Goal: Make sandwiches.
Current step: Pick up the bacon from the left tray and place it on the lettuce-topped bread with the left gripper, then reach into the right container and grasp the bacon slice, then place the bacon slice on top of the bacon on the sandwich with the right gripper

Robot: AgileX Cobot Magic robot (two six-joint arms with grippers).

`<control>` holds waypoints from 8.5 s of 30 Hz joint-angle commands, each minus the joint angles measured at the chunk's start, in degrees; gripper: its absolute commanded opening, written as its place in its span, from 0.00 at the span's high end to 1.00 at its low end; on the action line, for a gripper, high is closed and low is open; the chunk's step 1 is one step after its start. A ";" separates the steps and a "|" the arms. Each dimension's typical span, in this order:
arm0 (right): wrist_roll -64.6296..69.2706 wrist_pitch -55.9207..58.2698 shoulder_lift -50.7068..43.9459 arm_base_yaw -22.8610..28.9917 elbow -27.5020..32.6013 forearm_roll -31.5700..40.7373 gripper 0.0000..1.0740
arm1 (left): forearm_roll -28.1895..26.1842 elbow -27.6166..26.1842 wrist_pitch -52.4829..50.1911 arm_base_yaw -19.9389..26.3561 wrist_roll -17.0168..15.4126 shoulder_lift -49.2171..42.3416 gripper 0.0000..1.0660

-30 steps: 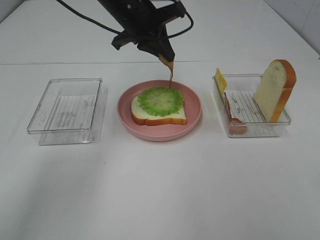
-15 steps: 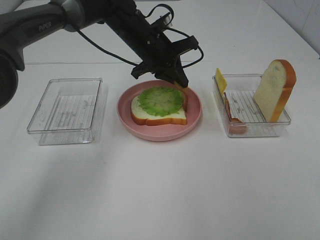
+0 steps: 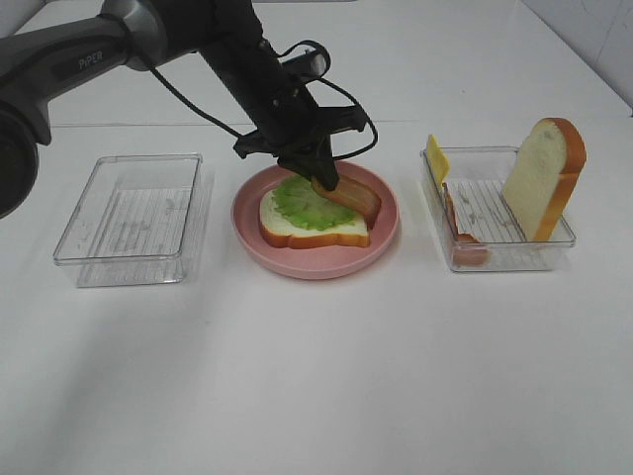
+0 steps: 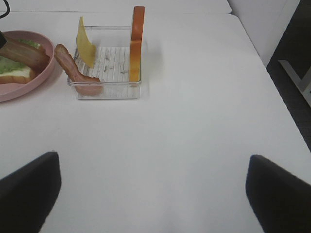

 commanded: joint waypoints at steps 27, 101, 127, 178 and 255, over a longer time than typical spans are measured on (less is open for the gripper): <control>0.34 -0.34 -0.74 -0.34 0.17 -0.06 0.10 | 12.49 -0.17 -0.11 0.40 2.12 -1.15 0.88; 0.34 -0.34 -0.74 -0.34 0.17 -0.06 0.10 | 24.64 93.16 -1.26 26.59 0.74 -136.31 0.06; 0.34 -0.34 -0.40 -0.34 0.17 -0.34 0.10 | 22.52 107.77 -8.31 26.59 0.69 -149.89 0.07; -12.32 5.27 83.08 4.01 -49.22 10.83 0.10 | 22.46 107.77 -8.37 26.59 0.80 -149.89 0.07; 9.45 -7.16 103.59 19.02 -60.56 8.42 1.00 | 22.40 107.77 -8.37 26.59 0.80 -149.89 0.07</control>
